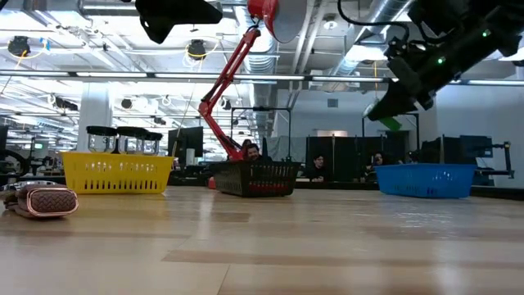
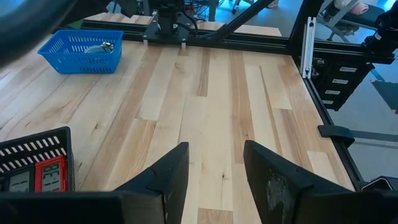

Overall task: Pick & Place Office items
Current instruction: Put the green wrist watch into the blue bin

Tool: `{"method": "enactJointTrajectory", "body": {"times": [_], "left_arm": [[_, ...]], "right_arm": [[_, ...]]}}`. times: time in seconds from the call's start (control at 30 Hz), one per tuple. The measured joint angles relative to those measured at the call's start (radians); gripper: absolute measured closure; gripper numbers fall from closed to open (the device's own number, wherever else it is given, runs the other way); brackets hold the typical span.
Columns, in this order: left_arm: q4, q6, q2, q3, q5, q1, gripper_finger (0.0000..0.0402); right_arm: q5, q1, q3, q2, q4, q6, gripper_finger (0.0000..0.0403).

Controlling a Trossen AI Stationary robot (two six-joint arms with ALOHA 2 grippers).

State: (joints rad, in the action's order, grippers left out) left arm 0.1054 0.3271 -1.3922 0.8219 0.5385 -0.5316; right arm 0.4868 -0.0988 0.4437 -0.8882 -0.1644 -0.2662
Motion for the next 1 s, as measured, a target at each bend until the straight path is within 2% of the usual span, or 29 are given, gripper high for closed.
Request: {"method": "enactJointTrajectory", "body": {"times": [0.13,0.3,0.37,0.67,0.77,1.0], "left_arm": [[0.006,0.026,0.000,0.000,0.000,0.000,0.0252],[0.011,0.078,0.000,0.000,0.000,0.000,0.0252],[0.011,0.075,0.000,0.000,0.000,0.000,0.0252],[0.011,0.075,0.000,0.000,0.000,0.000,0.0252],[0.011,0.075,0.000,0.000,0.000,0.000,0.0252],[0.010,0.074,0.000,0.000,0.000,0.000,0.0252]], "right_arm": [[-0.011,-0.052,-0.095,0.013,0.113,0.054,0.0396],[-0.127,-0.193,-0.192,0.013,0.279,0.062,0.0395],[-0.138,-0.243,-0.200,0.013,0.316,0.058,0.0395],[-0.154,-0.417,-0.202,-0.009,0.205,-0.105,0.0395],[-0.178,-0.443,-0.202,-0.012,0.147,-0.134,0.0395],[-0.266,-0.456,-0.202,-0.012,0.136,-0.115,0.0395]]}}
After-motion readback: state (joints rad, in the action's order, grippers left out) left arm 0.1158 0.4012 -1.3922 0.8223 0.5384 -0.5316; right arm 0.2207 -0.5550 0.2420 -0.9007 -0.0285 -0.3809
